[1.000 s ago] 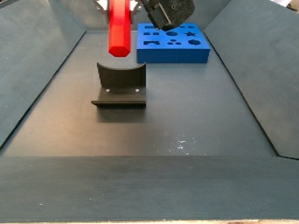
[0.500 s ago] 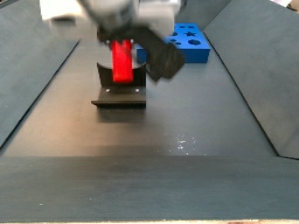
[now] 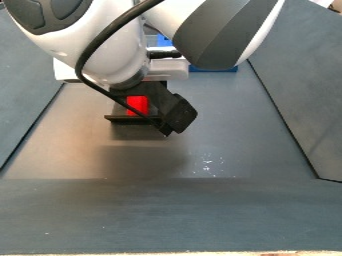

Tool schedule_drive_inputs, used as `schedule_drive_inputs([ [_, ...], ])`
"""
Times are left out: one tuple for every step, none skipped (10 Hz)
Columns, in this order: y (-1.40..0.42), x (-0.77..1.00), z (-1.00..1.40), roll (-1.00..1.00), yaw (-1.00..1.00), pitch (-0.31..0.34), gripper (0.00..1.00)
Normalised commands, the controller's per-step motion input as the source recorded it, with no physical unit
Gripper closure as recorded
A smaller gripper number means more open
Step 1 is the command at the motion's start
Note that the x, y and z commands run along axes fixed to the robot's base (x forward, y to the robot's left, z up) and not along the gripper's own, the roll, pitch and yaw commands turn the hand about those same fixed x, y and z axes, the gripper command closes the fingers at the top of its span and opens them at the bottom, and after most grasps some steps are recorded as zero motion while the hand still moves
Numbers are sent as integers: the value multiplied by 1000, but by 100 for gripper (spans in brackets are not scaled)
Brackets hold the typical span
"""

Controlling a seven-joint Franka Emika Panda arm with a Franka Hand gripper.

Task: Pick up the hexagon object. Move up. Place the hexagon object on the fixture. Regrasp the hexagon object. Move to above the board. Insert the hexagon object.
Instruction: Place the hexagon object on the fixture, then regrasp the hexagon object.

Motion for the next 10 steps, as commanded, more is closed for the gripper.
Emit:
schedule_drive_inputs([
  [118,75,-401,-100,-115,-69,100],
  [114,70,-403,-99,-90,-68,100],
  [110,67,-406,-100,-63,-66,100],
  [109,65,-407,-100,-50,-66,100],
  [0,0,0,0,0,0,0],
  [0,0,1000,6,-21,-29,0],
  [2,-2,1000,9,-17,-29,0],
  [6,-23,1000,24,5,-18,0],
  [1,-32,1000,38,19,-11,0],
  [4,-36,1000,45,33,10,0],
])
